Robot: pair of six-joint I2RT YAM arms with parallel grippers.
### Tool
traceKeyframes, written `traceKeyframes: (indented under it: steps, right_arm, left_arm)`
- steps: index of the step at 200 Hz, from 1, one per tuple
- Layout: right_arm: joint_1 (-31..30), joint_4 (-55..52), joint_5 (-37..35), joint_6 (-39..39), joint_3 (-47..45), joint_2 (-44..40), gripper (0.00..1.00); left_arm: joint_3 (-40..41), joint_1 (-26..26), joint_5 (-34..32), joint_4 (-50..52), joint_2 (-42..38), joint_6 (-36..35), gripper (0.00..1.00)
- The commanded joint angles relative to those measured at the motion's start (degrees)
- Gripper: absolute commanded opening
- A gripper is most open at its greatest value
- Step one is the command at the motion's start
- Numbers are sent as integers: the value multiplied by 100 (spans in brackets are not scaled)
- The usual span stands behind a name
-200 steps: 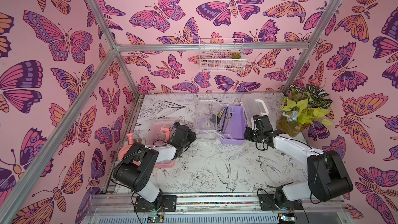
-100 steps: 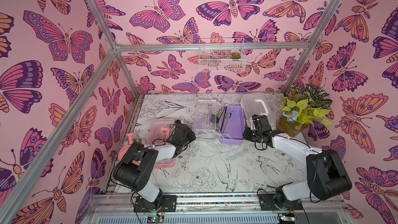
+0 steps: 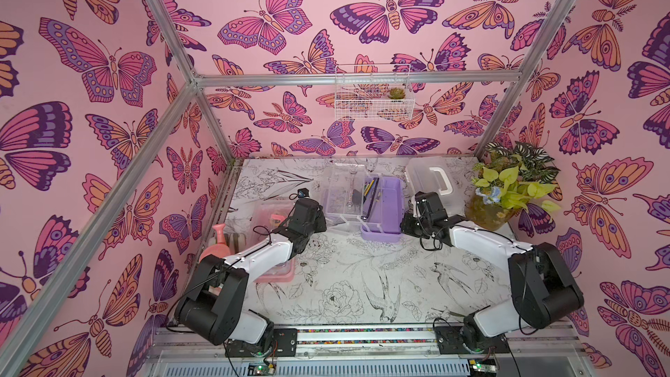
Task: Close toolboxes
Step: Close the toolbox lid.
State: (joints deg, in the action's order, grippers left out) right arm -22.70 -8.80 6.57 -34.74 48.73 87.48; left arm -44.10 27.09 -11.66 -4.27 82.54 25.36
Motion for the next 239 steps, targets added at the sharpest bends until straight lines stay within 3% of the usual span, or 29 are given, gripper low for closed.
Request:
traceKeyframes:
  steps: [1, 99, 147, 182, 191, 205, 239]
  right_arm:
    - [-346, 271, 540, -117, 204, 449, 2]
    - [-833, 1569, 1373, -757, 743, 1469, 3]
    - [-850, 2144, 1804, -920, 734, 1603, 12]
    - [-850, 2222, 1818, -981, 614, 1532, 26]
    - [-850, 2211, 1796, -975, 565, 1472, 30]
    - [-820, 2159, 1746, -973, 494, 1363, 34]
    - [-627, 2199, 1798, -1069, 240, 1126, 38]
  left_arm:
    - [-345, 377, -196, -157, -306, -1029, 0]
    - [-984, 1588, -1046, 70, -469, -2306, 0]
    - [-1142, 1918, -1086, 67, -122, -2228, 0]
    - [-1285, 2157, -1286, 72, 82, -2298, 0]
    - [-1303, 2194, -1320, 69, 97, -2280, 8]
    - [-1327, 2221, -1292, 67, 97, -2206, 30]
    - [-1390, 2221, -1138, 82, 71, -1908, 59]
